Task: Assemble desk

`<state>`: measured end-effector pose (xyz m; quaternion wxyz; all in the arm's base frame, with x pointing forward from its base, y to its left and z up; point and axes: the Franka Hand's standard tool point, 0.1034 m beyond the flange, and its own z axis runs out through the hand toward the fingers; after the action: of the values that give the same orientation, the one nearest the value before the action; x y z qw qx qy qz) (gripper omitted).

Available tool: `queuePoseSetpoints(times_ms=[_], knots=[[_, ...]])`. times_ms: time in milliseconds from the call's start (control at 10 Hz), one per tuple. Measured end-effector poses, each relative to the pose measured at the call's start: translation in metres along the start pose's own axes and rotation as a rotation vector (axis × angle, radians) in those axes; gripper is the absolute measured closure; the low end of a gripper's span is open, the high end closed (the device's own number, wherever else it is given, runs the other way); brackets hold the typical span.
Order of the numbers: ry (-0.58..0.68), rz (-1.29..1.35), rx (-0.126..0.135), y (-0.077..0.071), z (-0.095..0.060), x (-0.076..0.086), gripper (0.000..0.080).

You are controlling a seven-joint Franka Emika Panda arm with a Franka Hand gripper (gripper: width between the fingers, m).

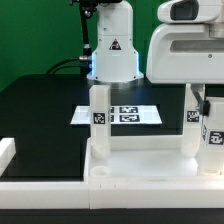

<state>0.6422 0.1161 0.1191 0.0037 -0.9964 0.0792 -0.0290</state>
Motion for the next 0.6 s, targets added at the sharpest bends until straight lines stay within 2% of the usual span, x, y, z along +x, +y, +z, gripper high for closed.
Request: queuePoseSetpoints(times_ms=[200, 400, 500, 600], knots=[[0.004, 0.156, 0.0, 0.002, 0.0, 0.001, 0.0514], [0.047, 0.384, 0.014, 0.01, 0.001, 0.002, 0.0514], [0.037, 0.599, 0.038, 0.012, 0.002, 0.003, 0.0514], [0.017, 0.801, 0.091, 0.015, 0.003, 0.002, 0.0514]])
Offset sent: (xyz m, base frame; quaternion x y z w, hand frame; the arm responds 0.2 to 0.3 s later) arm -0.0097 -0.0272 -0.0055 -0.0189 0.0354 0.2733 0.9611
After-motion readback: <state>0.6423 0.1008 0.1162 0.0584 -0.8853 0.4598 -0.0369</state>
